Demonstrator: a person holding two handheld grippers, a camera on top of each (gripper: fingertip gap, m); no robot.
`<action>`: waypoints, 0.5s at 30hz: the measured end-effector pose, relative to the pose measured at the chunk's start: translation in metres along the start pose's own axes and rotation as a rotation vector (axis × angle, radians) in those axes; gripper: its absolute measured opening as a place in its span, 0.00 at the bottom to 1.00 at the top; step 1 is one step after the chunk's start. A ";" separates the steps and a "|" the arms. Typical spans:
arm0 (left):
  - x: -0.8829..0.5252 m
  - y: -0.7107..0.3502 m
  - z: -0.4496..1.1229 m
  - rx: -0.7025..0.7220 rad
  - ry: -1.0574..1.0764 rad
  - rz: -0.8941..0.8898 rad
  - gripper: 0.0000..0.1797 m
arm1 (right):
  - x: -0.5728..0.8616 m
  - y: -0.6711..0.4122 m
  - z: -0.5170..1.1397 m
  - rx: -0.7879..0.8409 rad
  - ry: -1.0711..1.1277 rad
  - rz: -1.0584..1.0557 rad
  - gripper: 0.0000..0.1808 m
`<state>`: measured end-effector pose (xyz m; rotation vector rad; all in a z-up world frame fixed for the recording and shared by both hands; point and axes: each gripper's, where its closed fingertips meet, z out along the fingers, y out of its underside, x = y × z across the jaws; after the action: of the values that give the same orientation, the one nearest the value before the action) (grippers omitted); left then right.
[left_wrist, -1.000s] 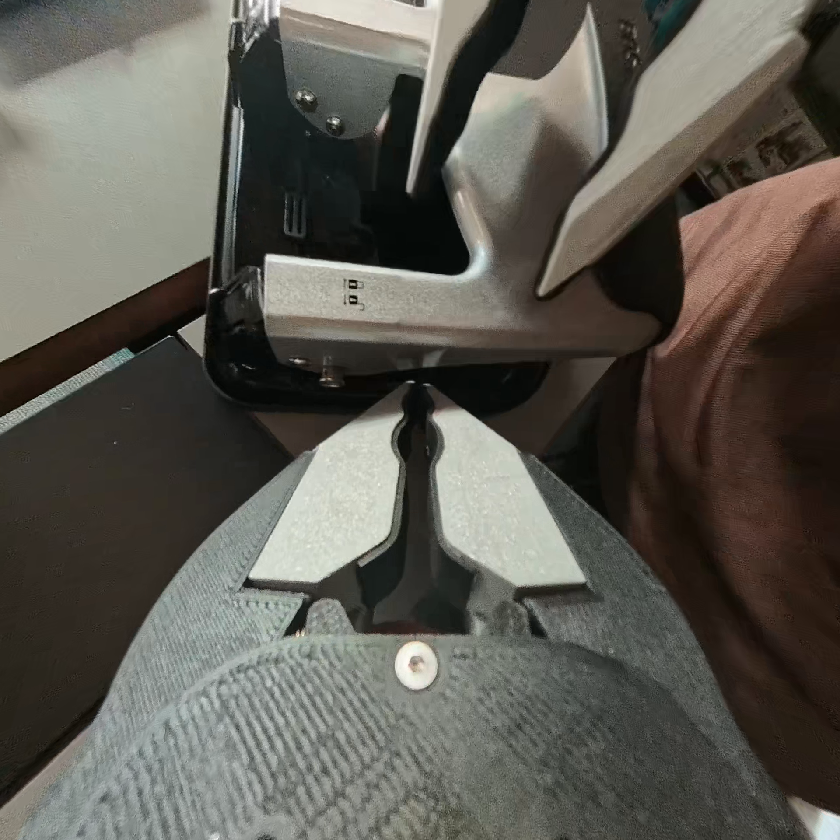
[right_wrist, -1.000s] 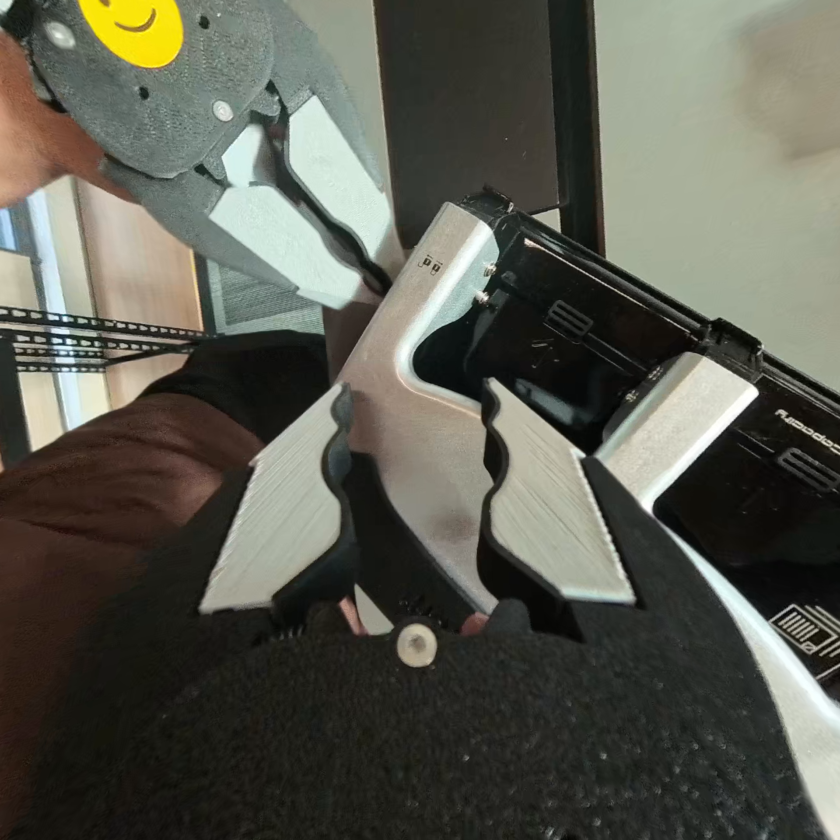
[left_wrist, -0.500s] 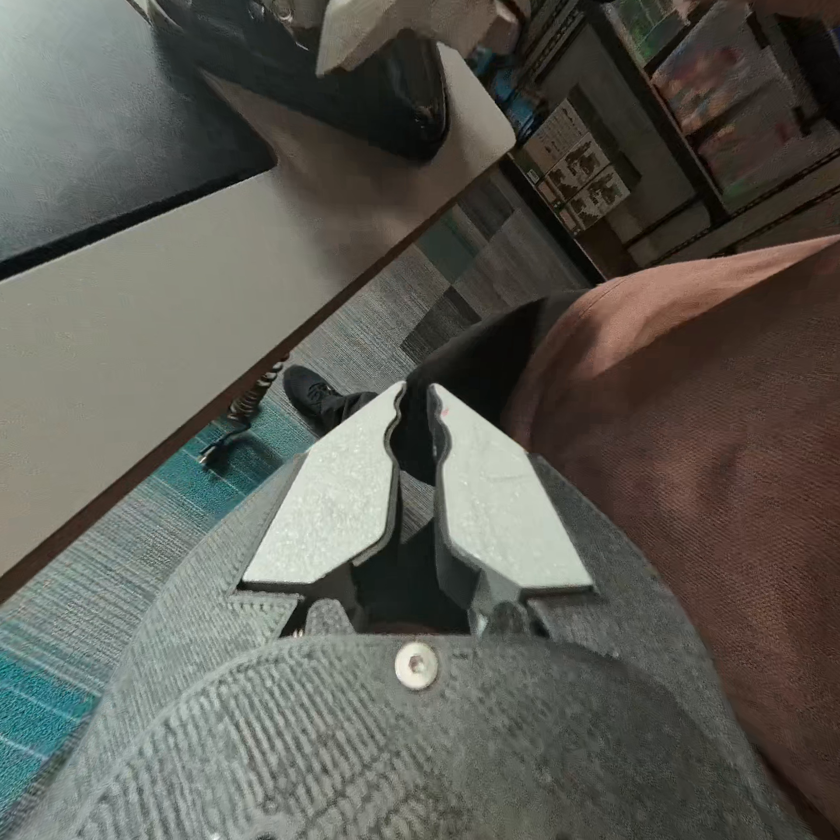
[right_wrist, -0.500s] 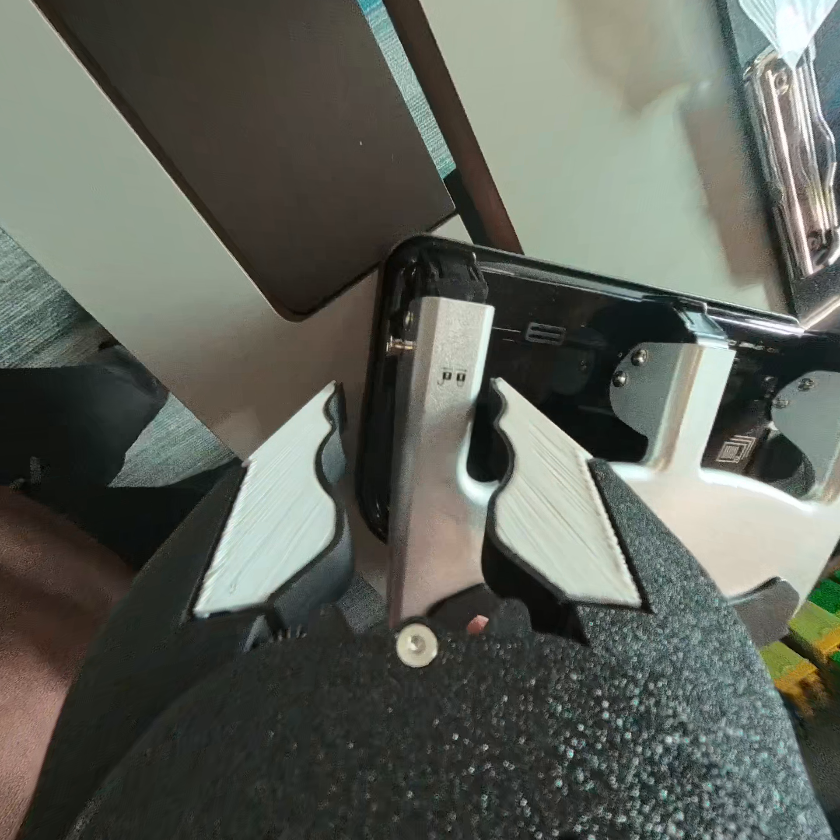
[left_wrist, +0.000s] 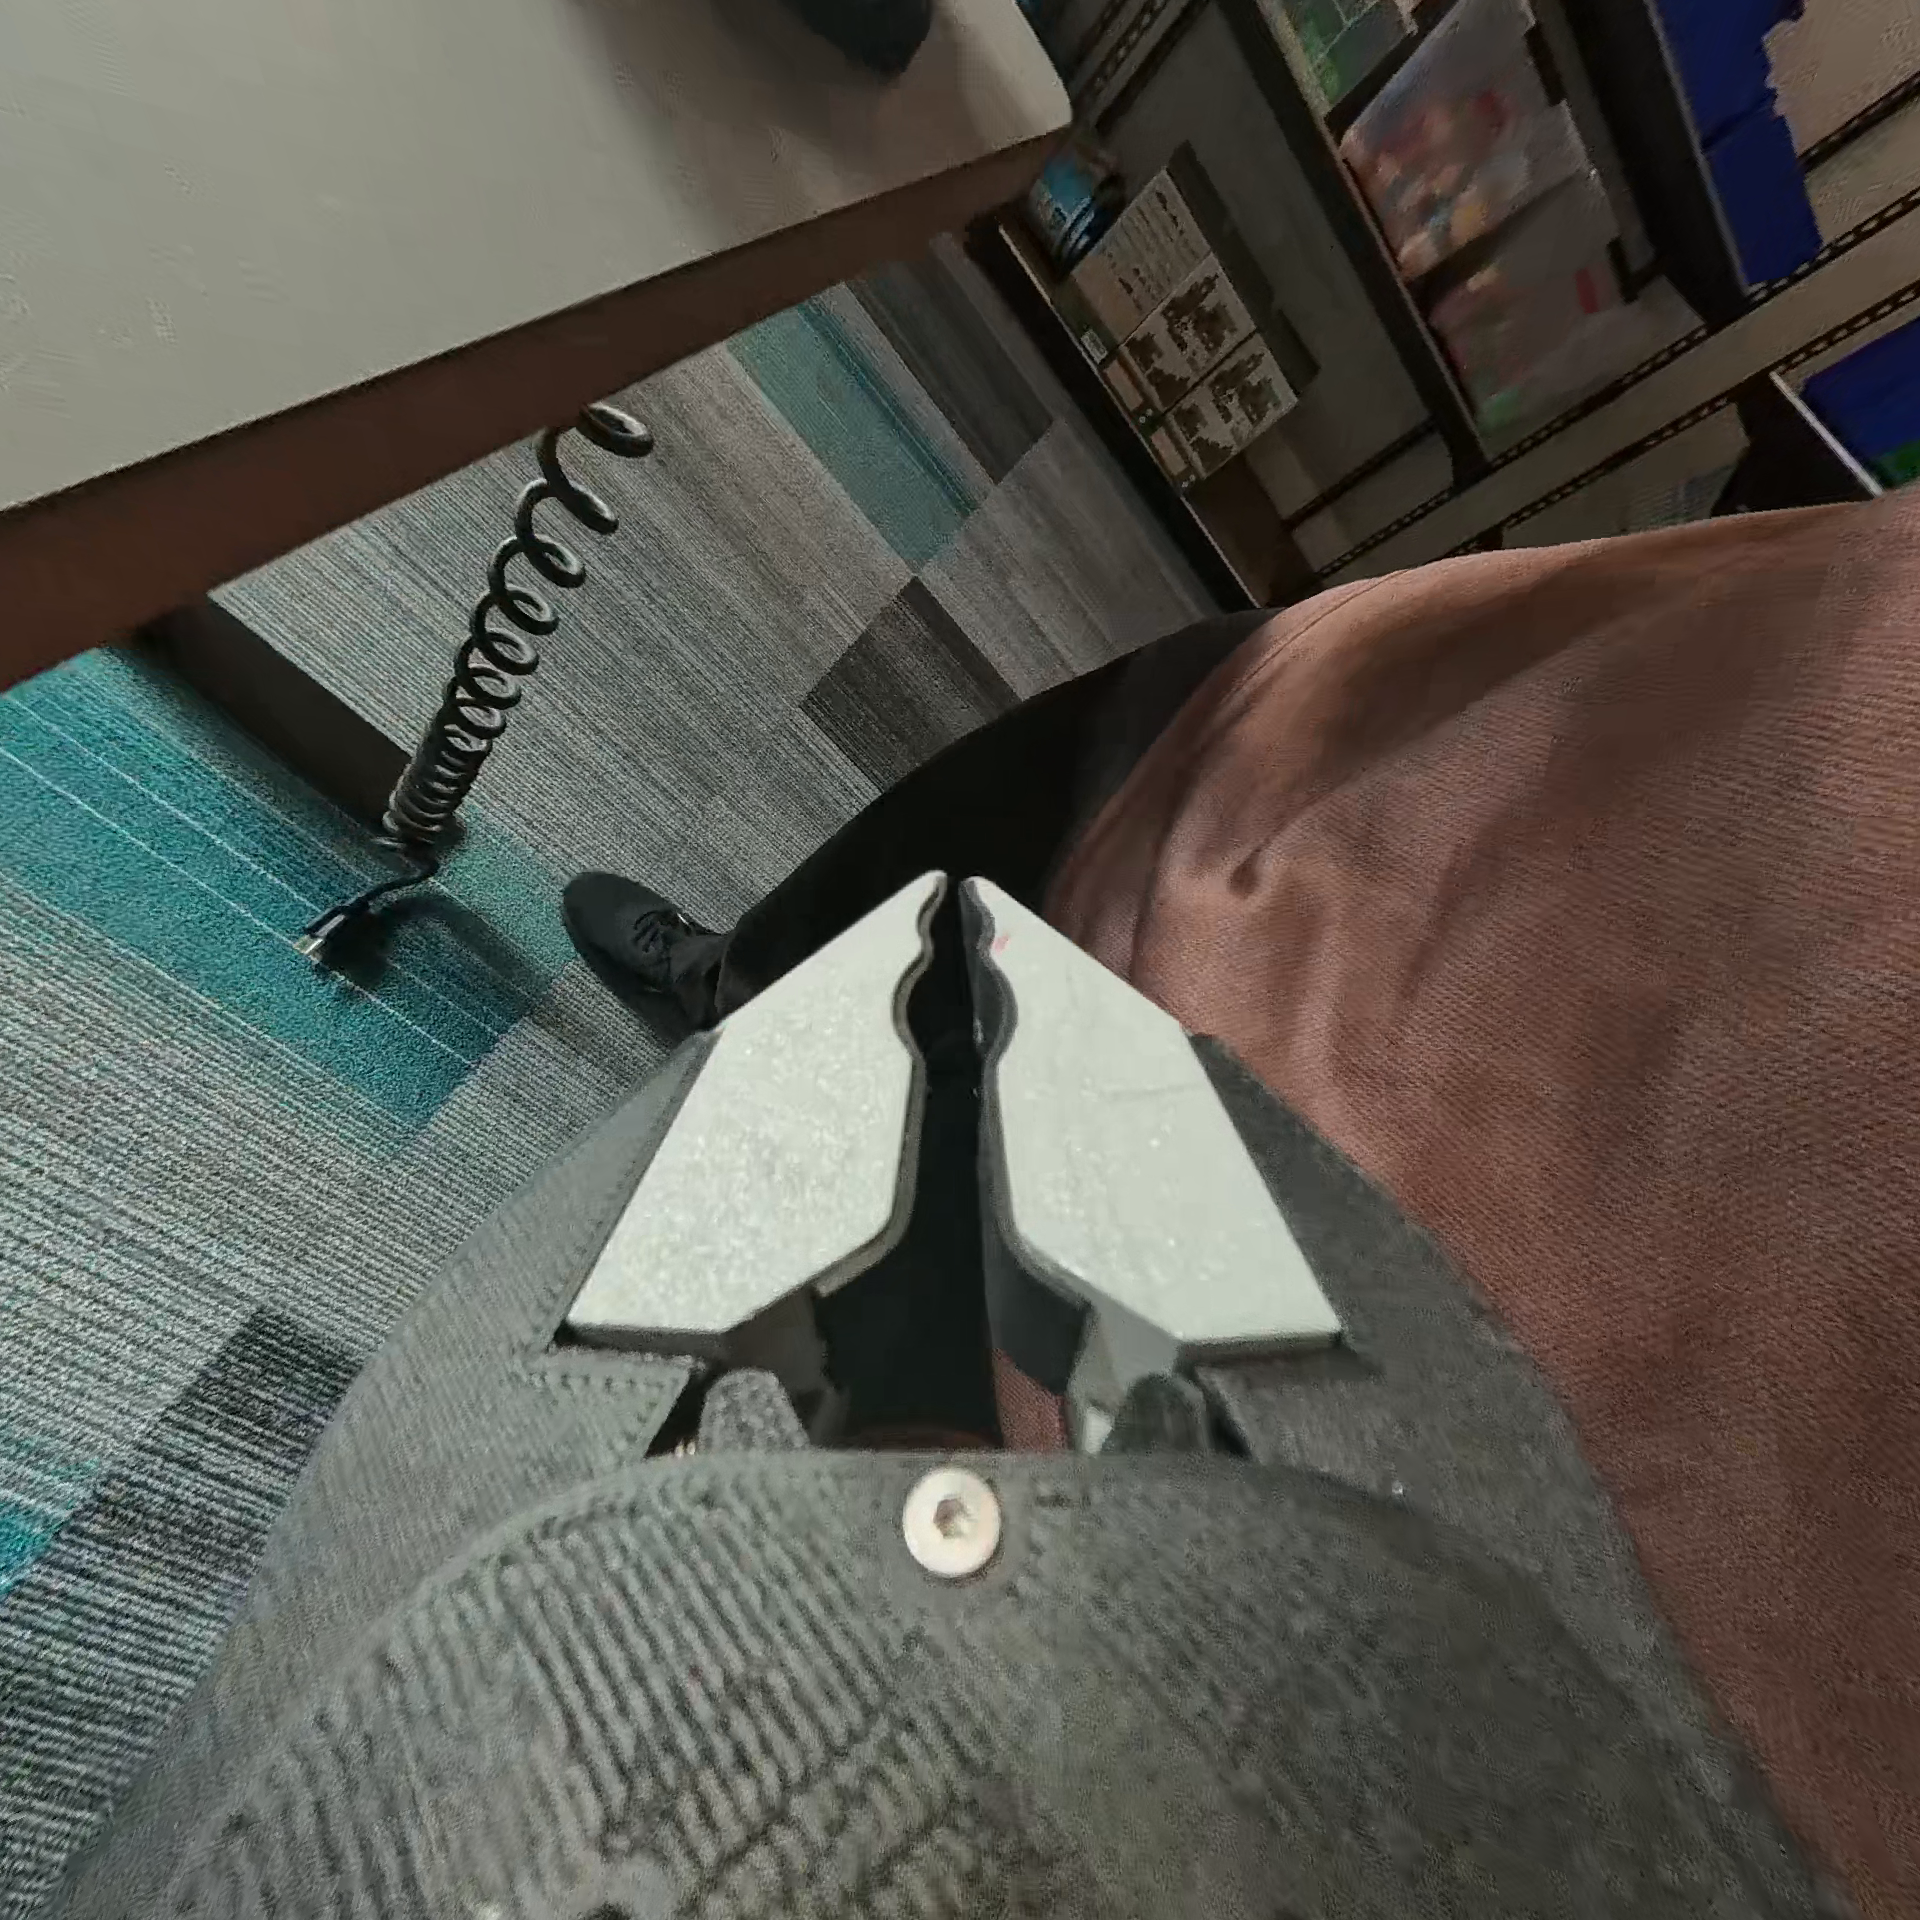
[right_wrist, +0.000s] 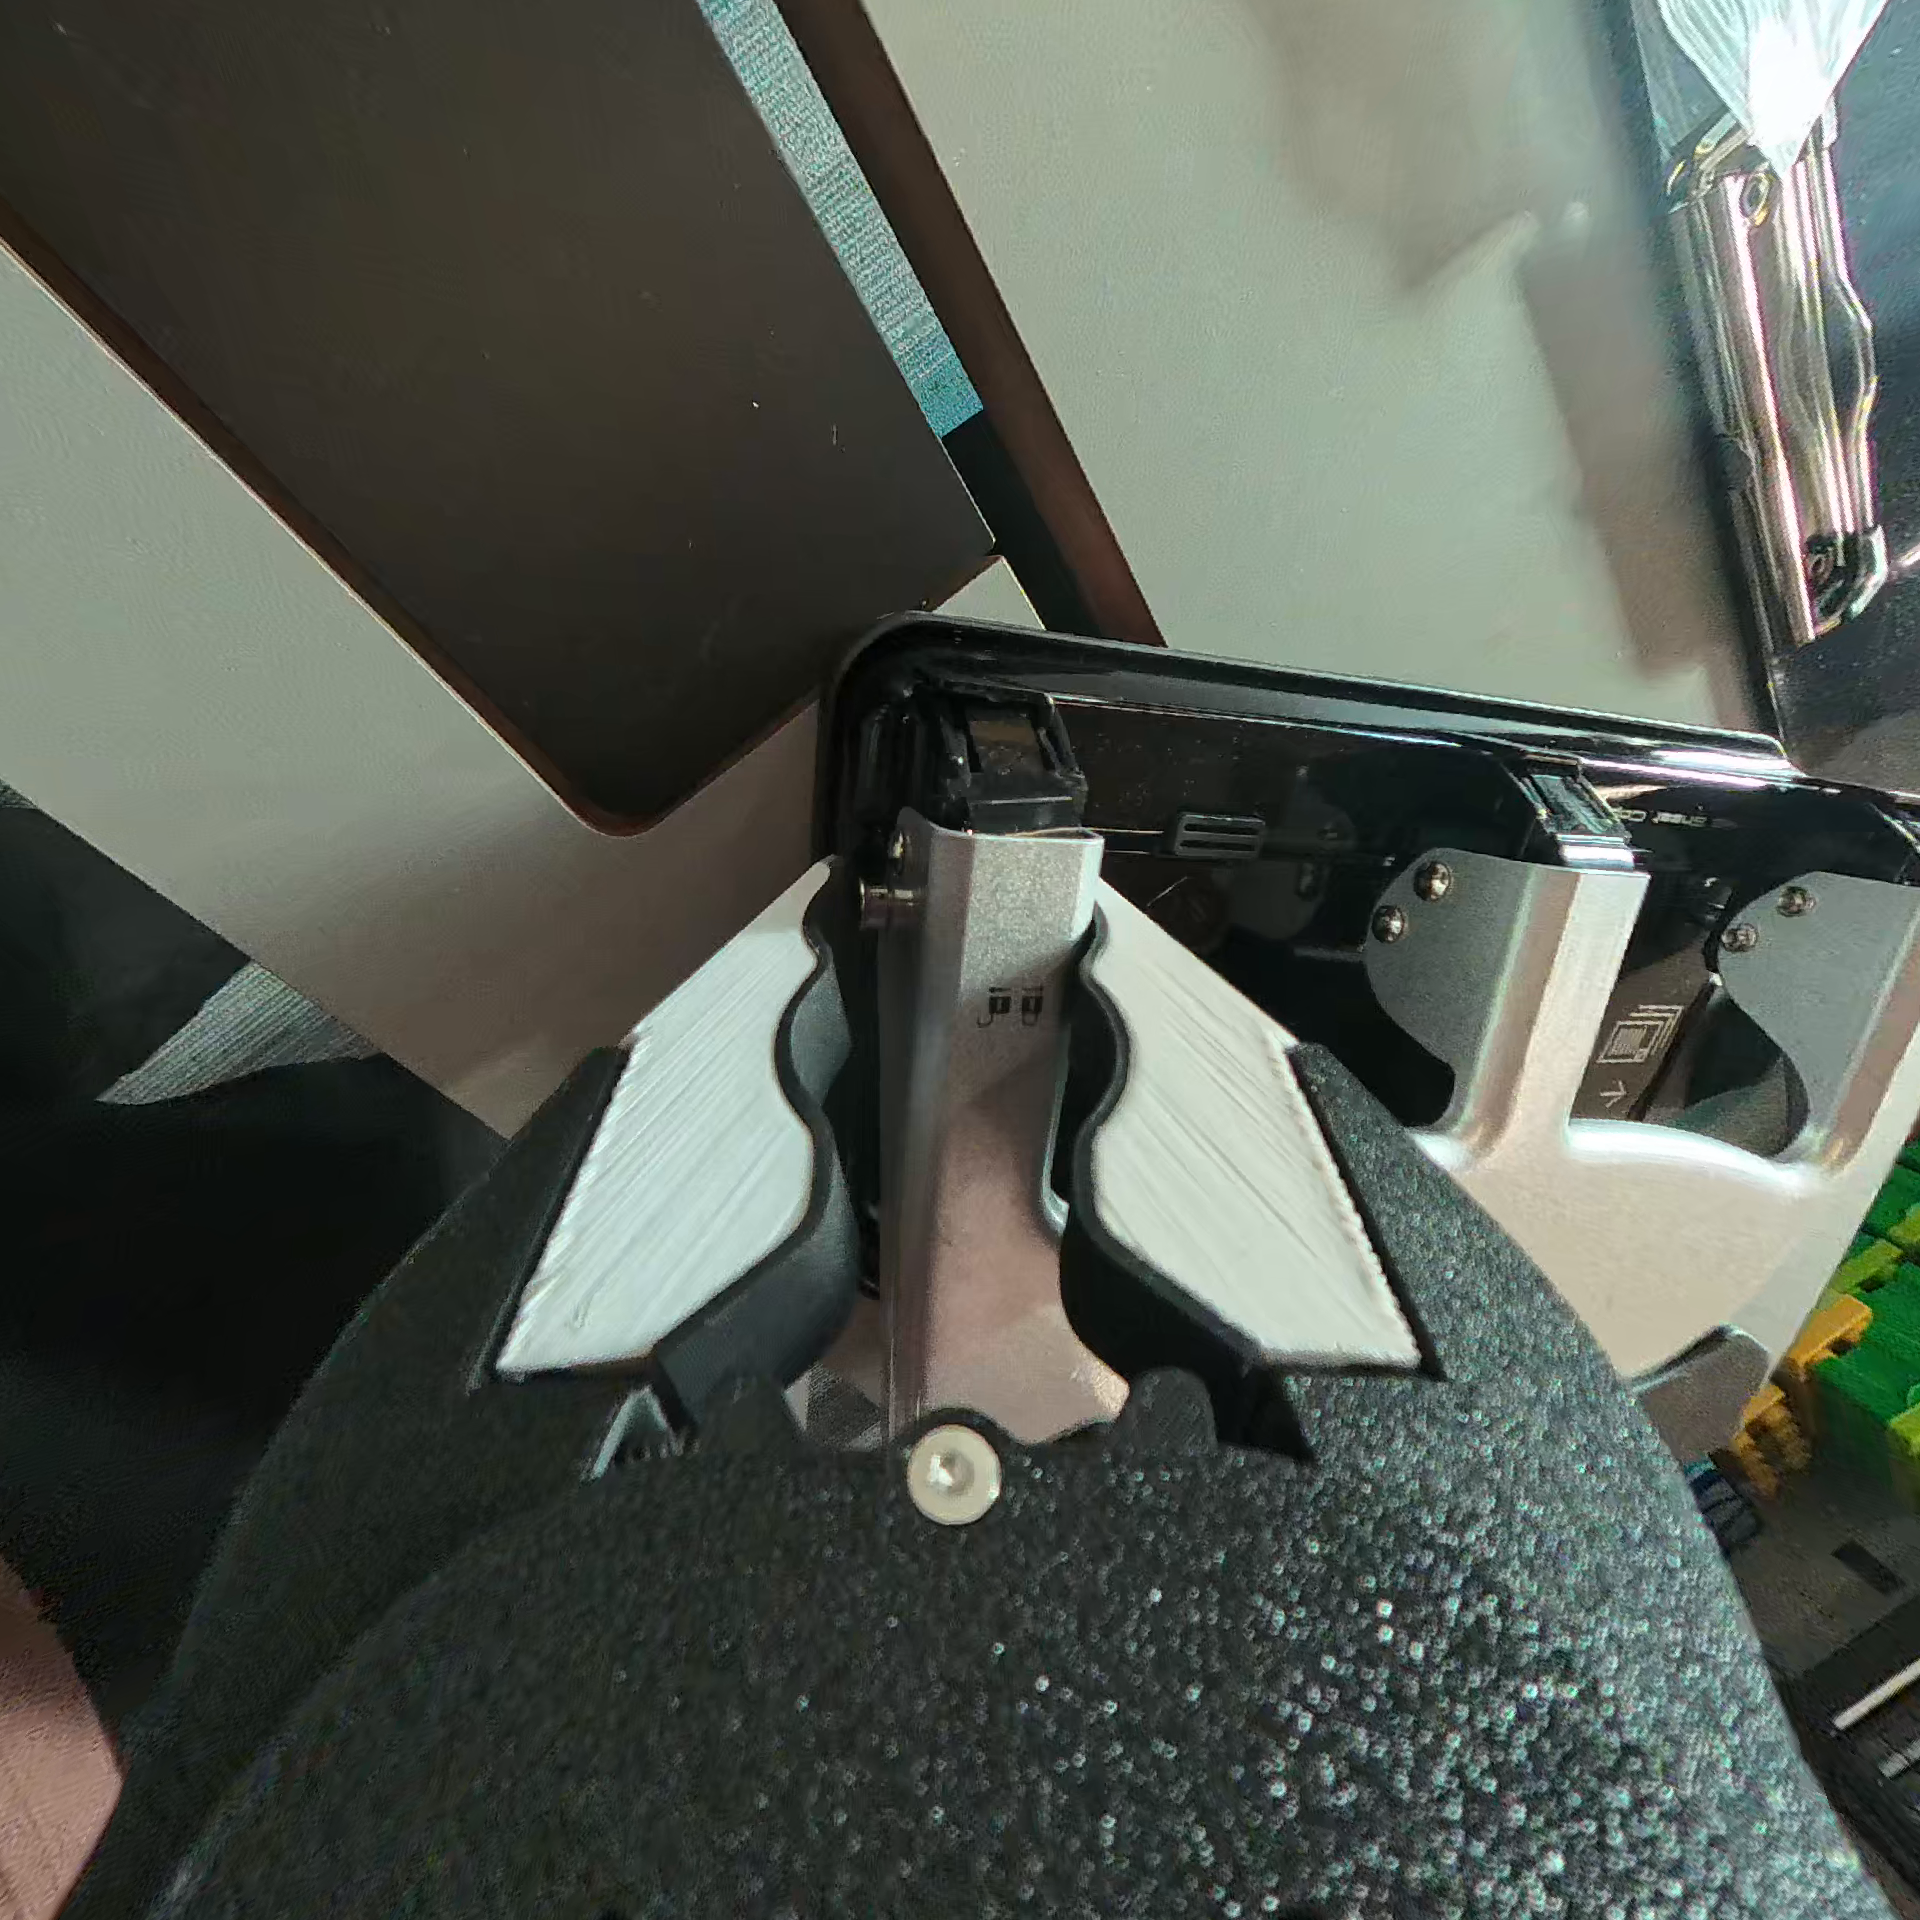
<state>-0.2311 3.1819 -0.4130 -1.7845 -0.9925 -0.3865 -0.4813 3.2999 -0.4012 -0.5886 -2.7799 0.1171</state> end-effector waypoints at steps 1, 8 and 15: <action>0.001 0.001 -0.001 -0.003 -0.001 0.012 0.00 | 0.000 0.000 0.000 0.000 0.012 0.005 0.21; -0.006 0.000 -0.002 -0.032 -0.082 0.038 0.10 | -0.002 -0.009 -0.043 0.165 -0.145 0.199 0.26; -0.022 -0.077 0.018 -0.065 -0.352 0.376 0.37 | 0.087 0.102 -0.074 0.386 -0.045 0.822 0.31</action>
<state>-0.3071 3.1995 -0.3881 -2.0909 -0.8583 0.1374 -0.4958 3.4299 -0.3214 -1.5624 -2.2695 0.8112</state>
